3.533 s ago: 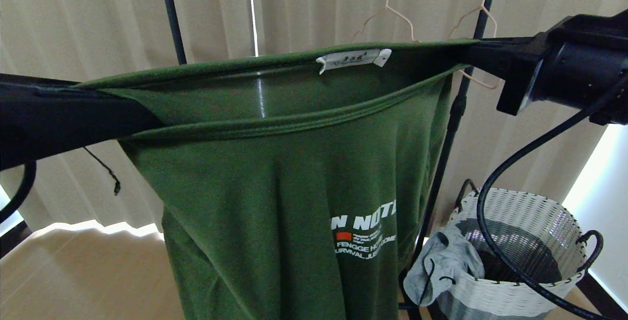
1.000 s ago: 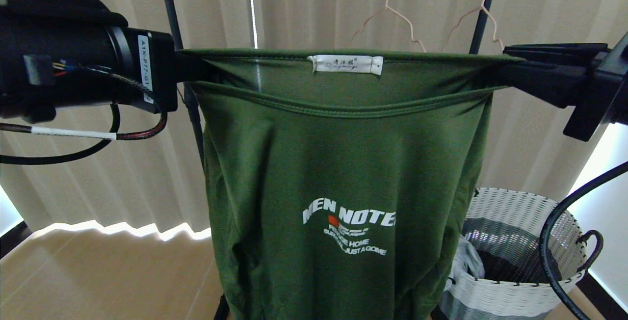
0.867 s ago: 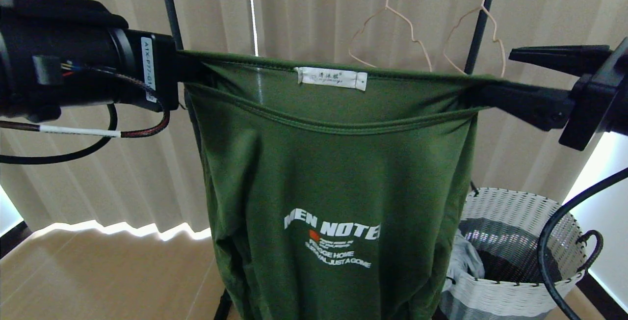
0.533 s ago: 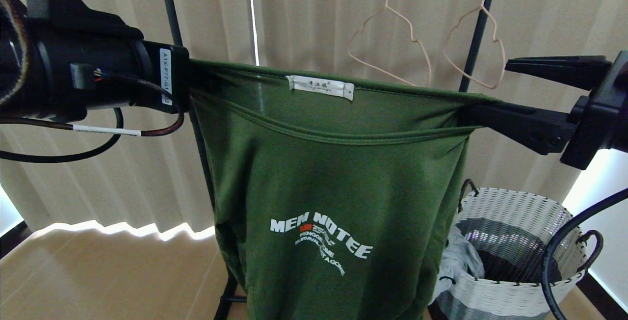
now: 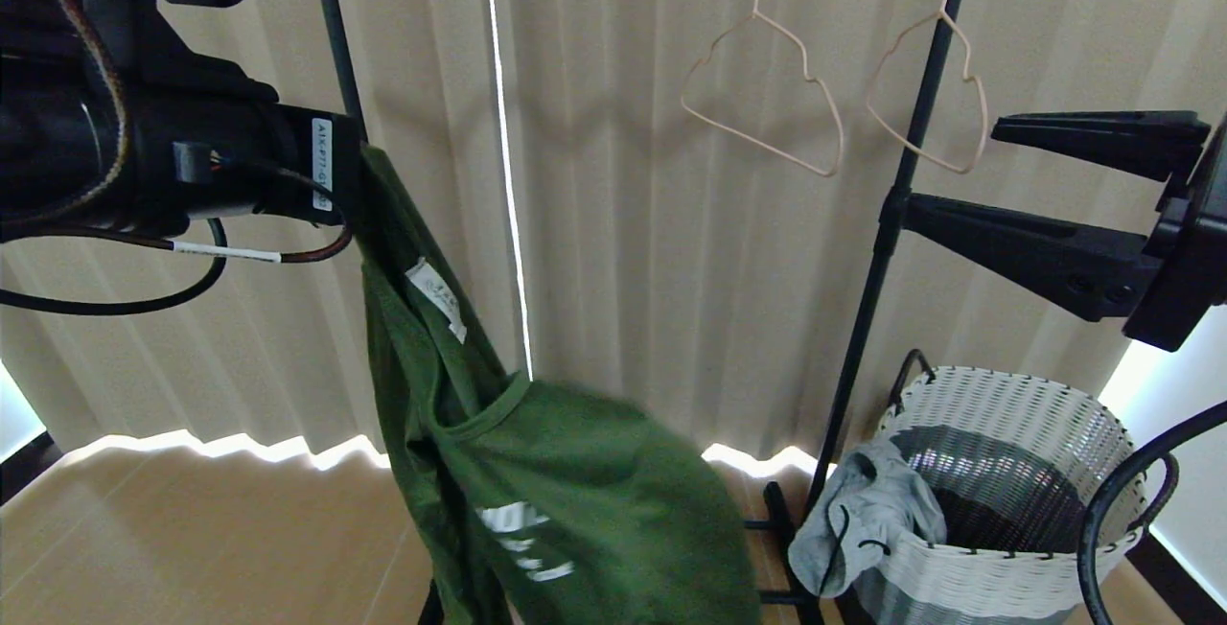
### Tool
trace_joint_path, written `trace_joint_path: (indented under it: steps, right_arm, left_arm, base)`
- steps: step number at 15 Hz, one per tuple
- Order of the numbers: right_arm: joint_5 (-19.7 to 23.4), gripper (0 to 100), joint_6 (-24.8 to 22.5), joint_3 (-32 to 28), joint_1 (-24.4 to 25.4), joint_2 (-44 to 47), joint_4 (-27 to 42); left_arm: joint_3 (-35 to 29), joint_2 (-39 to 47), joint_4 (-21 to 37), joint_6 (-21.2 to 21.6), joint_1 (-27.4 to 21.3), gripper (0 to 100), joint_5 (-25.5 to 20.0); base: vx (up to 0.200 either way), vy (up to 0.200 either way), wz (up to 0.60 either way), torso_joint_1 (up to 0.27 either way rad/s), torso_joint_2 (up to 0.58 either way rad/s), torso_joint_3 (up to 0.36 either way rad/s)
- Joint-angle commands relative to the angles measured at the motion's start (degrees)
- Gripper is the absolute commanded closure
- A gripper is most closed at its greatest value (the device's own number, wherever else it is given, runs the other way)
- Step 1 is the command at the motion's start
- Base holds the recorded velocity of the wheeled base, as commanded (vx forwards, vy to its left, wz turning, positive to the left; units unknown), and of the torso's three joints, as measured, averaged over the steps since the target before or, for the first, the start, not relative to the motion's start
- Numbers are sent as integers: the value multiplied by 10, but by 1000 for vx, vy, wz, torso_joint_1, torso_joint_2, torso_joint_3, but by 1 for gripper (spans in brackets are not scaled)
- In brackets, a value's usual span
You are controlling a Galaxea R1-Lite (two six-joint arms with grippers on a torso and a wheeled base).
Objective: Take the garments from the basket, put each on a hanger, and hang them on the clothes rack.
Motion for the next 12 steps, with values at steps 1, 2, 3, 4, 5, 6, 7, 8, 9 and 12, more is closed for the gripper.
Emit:
trace_joint_path:
  steps: [1,2,3,4,5,6,7,8,9,12]
  right_arm:
    - [0,0,0,0,0,-1,0]
    - [-1,0,0,2,0,-2,0]
    - [-4,0,-1,7,-1,-2,0]
    - [-7,0,-3,13,-2,-3,2]
    - [-11,0,-4,17,-5,-5,9]
    - [-28,0,-5,23,-20,-12,25]
    - [-40,0,-5,24,-30,-14,40]
    - [-74,0,-5,20,-54,-25,102]
    - [-89,0,-4,19,-63,-33,143]
    - [-133,0,-2,24,-75,-33,156]
  left_arm:
    - [0,2,0,0,6,100,-1]
    - [1,2,0,-1,6,100,-1]
    - [8,-2,0,0,6,100,-1]
    - [21,-7,0,1,7,100,-1]
    - [36,-23,0,1,7,100,-1]
    - [62,-48,0,3,16,100,-3]
    - [77,-62,0,4,22,100,-4]
    - [131,-104,-4,9,30,100,-15]
    - [174,-134,-25,9,36,100,-29]
    - [272,-184,-112,30,68,100,-37]
  base:
    - [0,0,0,0,0,0]
    - [0,0,0,0,0,0]
    - [0,0,0,0,0,0]
    - [0,0,0,0,0,0]
    - [0,0,0,0,0,0]
    - [0,0,0,0,0,0]
    - [0,0,0,0,0,0]
    - [0,0,0,0,0,0]
    - [0,0,0,0,0,0]
    - [0,0,0,0,0,0]
